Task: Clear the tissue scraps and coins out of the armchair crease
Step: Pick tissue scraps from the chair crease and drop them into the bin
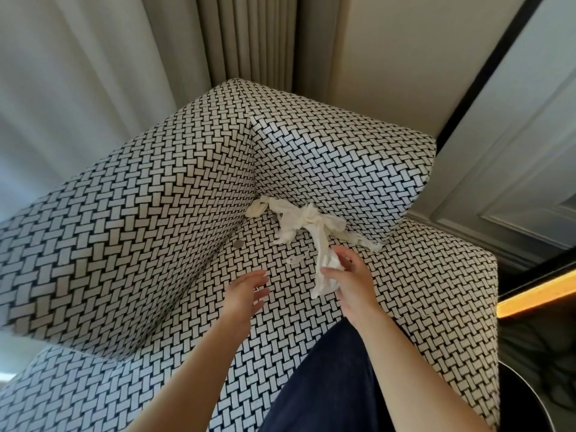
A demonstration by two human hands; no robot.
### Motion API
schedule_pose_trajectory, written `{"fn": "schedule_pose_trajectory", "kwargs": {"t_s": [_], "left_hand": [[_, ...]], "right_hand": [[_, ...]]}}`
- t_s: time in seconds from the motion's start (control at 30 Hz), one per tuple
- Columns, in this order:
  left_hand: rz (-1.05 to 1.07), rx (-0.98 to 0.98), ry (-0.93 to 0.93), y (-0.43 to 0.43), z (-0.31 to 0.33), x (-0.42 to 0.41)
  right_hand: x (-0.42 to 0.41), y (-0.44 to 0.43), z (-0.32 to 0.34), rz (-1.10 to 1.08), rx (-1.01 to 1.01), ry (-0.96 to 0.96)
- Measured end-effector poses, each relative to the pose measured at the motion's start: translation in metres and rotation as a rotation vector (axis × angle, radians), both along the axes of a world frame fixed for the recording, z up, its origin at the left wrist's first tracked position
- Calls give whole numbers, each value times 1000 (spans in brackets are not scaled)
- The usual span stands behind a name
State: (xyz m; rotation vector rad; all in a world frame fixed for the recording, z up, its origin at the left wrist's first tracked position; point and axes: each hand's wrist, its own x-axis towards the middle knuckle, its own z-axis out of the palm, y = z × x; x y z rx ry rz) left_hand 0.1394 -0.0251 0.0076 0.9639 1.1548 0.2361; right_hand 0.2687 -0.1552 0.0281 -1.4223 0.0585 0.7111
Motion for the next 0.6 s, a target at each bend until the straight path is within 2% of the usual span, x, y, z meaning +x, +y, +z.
{"fn": "schedule_pose_trajectory", "kwargs": {"t_s": [0.07,0.2,0.43,0.6], "left_hand": [[-17,-17,-15,-2,4,8],[-113,28,-11,-1,11,33],[-331,219,54,16,24,87],[-302,122,20,25,25,116]], "right_hand": [[4,-2,-2,-53,99,149],[9,-4,-6,-103,158,284],[14,-7,-11,-134,204,343],[13,-7,-13,-172,237,331]]}}
